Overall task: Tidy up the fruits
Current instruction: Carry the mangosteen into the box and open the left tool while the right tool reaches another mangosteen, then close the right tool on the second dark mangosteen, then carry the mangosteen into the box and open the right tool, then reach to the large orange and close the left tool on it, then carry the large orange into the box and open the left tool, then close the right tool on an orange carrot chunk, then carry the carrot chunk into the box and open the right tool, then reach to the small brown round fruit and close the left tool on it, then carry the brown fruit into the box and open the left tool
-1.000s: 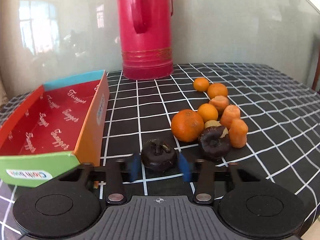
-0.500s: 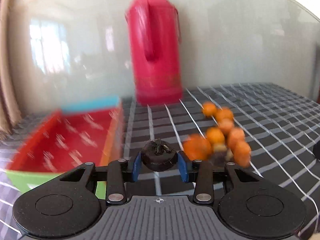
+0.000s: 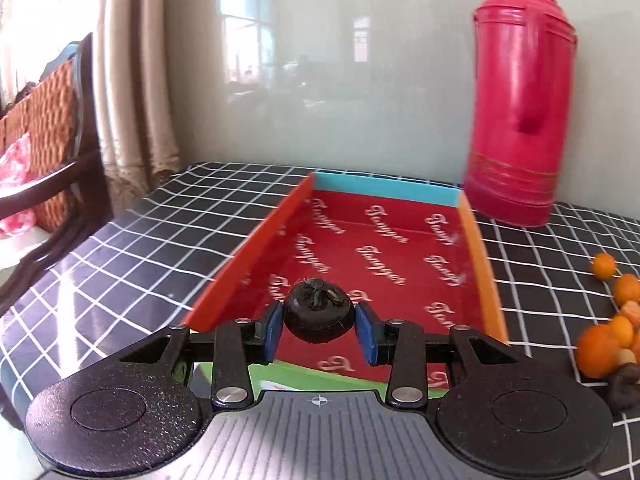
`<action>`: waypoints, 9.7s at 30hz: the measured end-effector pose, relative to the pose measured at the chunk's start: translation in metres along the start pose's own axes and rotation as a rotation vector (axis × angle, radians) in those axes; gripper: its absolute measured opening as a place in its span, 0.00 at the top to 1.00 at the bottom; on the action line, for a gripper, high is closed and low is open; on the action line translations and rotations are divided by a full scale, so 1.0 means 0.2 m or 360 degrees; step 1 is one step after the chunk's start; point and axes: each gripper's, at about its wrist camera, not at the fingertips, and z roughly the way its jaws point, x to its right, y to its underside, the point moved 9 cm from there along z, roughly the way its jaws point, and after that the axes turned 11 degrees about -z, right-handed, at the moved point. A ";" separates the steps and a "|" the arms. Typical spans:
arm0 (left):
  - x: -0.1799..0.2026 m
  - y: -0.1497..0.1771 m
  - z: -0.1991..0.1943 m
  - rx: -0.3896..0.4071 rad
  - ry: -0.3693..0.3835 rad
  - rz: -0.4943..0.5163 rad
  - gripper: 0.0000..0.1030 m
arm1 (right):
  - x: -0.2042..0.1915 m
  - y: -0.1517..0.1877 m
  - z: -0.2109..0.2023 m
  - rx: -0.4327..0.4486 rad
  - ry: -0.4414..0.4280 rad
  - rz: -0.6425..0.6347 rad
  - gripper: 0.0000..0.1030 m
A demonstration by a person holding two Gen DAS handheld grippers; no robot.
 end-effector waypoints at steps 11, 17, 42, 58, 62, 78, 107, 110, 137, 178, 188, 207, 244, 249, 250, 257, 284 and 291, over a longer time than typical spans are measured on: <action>-0.09 -0.06 -0.13 0.0109 0.0008 -0.0073 0.06 | -0.19 -0.04 0.28 -0.0130 -0.0152 -0.0073 0.40; -0.17 -0.11 -0.24 0.0166 0.0064 -0.0096 0.05 | -0.19 0.01 0.36 -0.0206 -0.0143 -0.0013 0.53; -0.83 -0.12 -0.22 0.0130 -0.0232 -0.0449 0.01 | -0.36 -0.18 0.28 0.0052 -0.0336 0.0016 0.71; -0.88 -0.09 -0.23 0.0127 -0.0253 -0.0410 0.01 | -0.89 -0.29 0.40 0.0019 -0.0621 -0.0208 0.67; -0.86 -0.09 -0.23 0.0127 -0.0244 -0.0398 0.01 | -0.82 -0.32 0.34 0.0078 -0.0607 -0.0145 0.64; -0.24 -0.03 -0.34 0.0208 0.0155 -0.0019 0.00 | -0.02 -0.21 0.14 0.0146 0.0208 -0.0108 0.06; 0.89 0.37 -0.18 -0.0121 0.0664 0.0309 0.27 | 0.56 0.02 -0.12 0.0146 0.0725 0.0065 0.06; 0.89 0.37 -0.16 -0.0126 0.0680 0.0252 0.37 | 0.56 0.02 -0.13 0.0149 0.0735 0.0069 0.06; 0.68 0.18 -0.31 0.0297 0.0431 0.0296 0.63 | 0.50 0.02 -0.09 0.0144 0.0621 0.0146 0.06; -0.46 -0.14 -0.35 0.0292 -0.0161 -0.0160 0.00 | -0.01 0.10 0.49 -0.0294 0.0125 0.0144 0.69; -0.74 -0.11 -0.33 0.0272 -0.0304 -0.0333 0.00 | -0.05 0.04 0.46 -0.0201 0.0181 0.0092 0.80; -1.12 -0.03 -0.40 0.0257 -0.0501 -0.0455 0.00 | -0.95 -0.36 0.40 0.0136 -0.0590 -0.0184 0.80; -0.32 -0.02 -0.44 0.0367 0.0045 -0.0017 0.00 | 0.03 -0.27 0.16 0.0213 0.0374 0.0072 0.06; 0.09 0.08 -0.50 0.0392 0.0388 0.0235 0.00 | 0.36 -0.21 0.04 0.0248 0.0645 0.0211 0.06; 0.17 0.11 -0.50 0.0368 0.0456 0.0272 0.00 | 0.41 -0.19 0.01 0.0255 0.0711 0.0234 0.06; 0.65 0.29 -0.44 0.0158 0.0747 0.0450 0.07 | 0.69 -0.06 -0.07 0.0234 0.0842 0.0458 0.06; 0.94 0.43 -0.19 -0.0095 0.0746 0.0464 0.76 | 0.71 -0.03 -0.08 0.0237 0.0769 0.0520 0.06; 0.70 0.19 -0.28 0.0248 0.0510 0.0406 0.76 | 0.63 -0.04 -0.03 0.0207 0.0707 0.0498 0.06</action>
